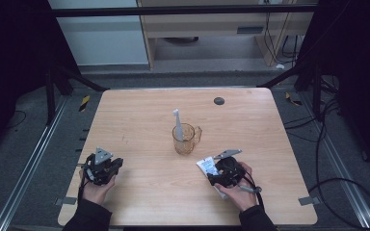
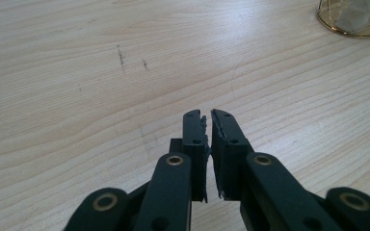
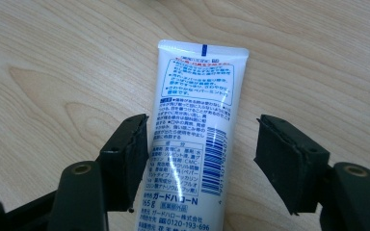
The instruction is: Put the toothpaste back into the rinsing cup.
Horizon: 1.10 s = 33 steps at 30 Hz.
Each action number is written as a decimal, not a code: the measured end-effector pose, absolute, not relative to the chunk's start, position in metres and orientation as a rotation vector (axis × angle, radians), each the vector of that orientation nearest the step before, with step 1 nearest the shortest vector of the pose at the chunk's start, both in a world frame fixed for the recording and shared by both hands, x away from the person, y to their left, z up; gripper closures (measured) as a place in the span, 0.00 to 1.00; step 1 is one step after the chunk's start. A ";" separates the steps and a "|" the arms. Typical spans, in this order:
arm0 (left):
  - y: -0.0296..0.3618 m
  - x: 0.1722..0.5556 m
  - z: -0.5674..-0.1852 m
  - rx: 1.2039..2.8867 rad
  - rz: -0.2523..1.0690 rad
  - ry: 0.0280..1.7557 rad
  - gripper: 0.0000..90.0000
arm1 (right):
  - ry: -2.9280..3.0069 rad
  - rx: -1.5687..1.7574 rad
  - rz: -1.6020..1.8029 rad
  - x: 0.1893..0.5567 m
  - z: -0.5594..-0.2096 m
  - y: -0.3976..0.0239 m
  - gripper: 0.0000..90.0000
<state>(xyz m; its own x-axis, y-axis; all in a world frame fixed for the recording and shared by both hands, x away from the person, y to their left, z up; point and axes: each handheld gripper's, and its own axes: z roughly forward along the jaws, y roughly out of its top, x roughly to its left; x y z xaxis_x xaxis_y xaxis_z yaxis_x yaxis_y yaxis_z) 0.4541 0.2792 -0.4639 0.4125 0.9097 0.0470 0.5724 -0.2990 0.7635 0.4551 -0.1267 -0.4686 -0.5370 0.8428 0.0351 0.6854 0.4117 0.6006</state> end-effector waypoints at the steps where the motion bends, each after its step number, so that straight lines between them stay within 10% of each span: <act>1: 0.279 0.454 -0.464 1.996 0.638 1.255 0.94 | 2.399 1.336 0.823 0.456 -0.469 -0.126 0.40; 33: 0.275 0.456 -0.466 2.032 0.626 1.254 0.93 | 2.488 1.376 0.722 0.468 -0.476 -0.114 0.44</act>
<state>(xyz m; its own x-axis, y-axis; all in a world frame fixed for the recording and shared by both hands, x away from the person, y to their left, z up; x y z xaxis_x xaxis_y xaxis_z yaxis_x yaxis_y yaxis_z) 0.4561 0.2755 -0.4659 0.4253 0.9034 0.0549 0.5871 -0.3216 0.7429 0.4680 -0.1143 -0.4763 -0.5428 0.8381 0.0532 0.7362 0.4444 0.5103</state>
